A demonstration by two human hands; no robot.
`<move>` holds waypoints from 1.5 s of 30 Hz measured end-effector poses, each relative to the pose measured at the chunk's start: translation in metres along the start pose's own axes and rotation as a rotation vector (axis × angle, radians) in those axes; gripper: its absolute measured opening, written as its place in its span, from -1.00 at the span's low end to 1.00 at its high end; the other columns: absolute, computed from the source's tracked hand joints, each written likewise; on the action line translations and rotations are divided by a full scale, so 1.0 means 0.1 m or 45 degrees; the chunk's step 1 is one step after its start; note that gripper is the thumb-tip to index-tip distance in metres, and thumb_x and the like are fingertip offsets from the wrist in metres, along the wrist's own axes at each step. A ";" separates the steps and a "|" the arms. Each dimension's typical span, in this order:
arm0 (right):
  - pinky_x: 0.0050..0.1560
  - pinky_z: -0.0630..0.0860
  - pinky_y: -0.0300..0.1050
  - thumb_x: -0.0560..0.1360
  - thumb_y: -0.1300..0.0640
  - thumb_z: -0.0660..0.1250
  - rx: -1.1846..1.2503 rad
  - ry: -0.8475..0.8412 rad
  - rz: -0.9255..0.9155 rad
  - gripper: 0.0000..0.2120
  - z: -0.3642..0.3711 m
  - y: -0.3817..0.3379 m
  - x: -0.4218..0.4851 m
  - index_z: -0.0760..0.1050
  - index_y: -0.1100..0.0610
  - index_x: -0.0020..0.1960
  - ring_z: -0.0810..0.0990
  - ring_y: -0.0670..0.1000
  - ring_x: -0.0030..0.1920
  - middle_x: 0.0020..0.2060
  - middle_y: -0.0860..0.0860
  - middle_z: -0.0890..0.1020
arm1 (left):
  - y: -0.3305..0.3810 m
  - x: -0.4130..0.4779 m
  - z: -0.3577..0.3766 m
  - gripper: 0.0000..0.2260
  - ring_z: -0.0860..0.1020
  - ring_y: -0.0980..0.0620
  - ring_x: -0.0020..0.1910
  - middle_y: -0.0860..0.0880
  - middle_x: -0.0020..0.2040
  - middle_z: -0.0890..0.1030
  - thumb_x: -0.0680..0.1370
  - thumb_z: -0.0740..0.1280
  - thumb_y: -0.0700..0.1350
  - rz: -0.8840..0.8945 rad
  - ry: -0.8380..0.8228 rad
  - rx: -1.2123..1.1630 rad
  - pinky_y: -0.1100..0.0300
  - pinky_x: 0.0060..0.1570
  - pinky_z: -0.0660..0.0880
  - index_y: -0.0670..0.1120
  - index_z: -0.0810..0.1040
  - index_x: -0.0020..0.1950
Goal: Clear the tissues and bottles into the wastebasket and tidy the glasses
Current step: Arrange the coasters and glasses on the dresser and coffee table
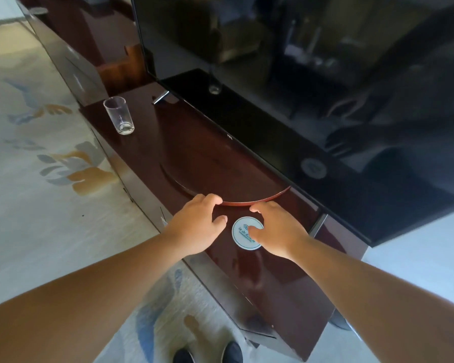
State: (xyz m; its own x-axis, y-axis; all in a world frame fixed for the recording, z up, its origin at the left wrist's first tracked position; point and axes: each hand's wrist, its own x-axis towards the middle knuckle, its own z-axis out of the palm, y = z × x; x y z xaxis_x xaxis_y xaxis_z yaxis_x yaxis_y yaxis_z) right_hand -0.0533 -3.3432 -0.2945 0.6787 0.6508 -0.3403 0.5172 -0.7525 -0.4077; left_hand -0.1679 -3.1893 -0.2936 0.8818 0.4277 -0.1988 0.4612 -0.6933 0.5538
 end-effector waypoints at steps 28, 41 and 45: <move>0.10 0.49 0.01 0.37 -0.08 0.50 -0.305 -0.140 0.097 -0.38 0.62 0.39 0.66 0.32 0.10 0.29 0.40 0.14 0.18 0.18 0.10 0.33 | -0.20 0.23 0.58 -0.61 0.45 0.03 0.27 -0.02 0.28 0.45 0.57 0.24 0.05 -0.113 -0.108 -0.051 0.10 0.23 0.40 0.01 0.36 0.39; -0.20 0.38 -0.11 0.56 0.18 0.18 0.013 -0.049 -0.089 -0.87 0.11 0.11 0.41 0.30 -0.05 -0.03 0.60 0.12 -0.02 -0.05 -0.02 0.63 | -0.06 0.15 0.04 -0.63 0.43 0.05 0.30 0.03 0.27 0.45 0.56 0.24 0.05 -0.170 0.053 -0.029 0.11 0.27 0.38 0.04 0.39 0.35; -0.06 0.49 -0.09 0.59 0.11 0.18 0.101 0.011 -0.256 -0.91 -0.22 -0.21 0.35 0.39 -0.05 0.07 0.59 0.05 0.05 0.02 -0.05 0.63 | 0.07 0.07 -0.34 -0.63 0.43 0.09 0.29 0.05 0.28 0.45 0.57 0.23 0.06 -0.179 0.161 -0.008 0.17 0.23 0.39 0.06 0.37 0.37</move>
State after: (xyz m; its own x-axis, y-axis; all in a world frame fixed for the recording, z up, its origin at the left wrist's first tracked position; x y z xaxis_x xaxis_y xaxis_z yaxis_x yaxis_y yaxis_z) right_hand -0.0292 -3.3066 -0.2793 0.5707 0.7859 -0.2380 0.6003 -0.5971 -0.5321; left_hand -0.1624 -3.1711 -0.2634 0.7890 0.5900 -0.1714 0.5780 -0.6180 0.5329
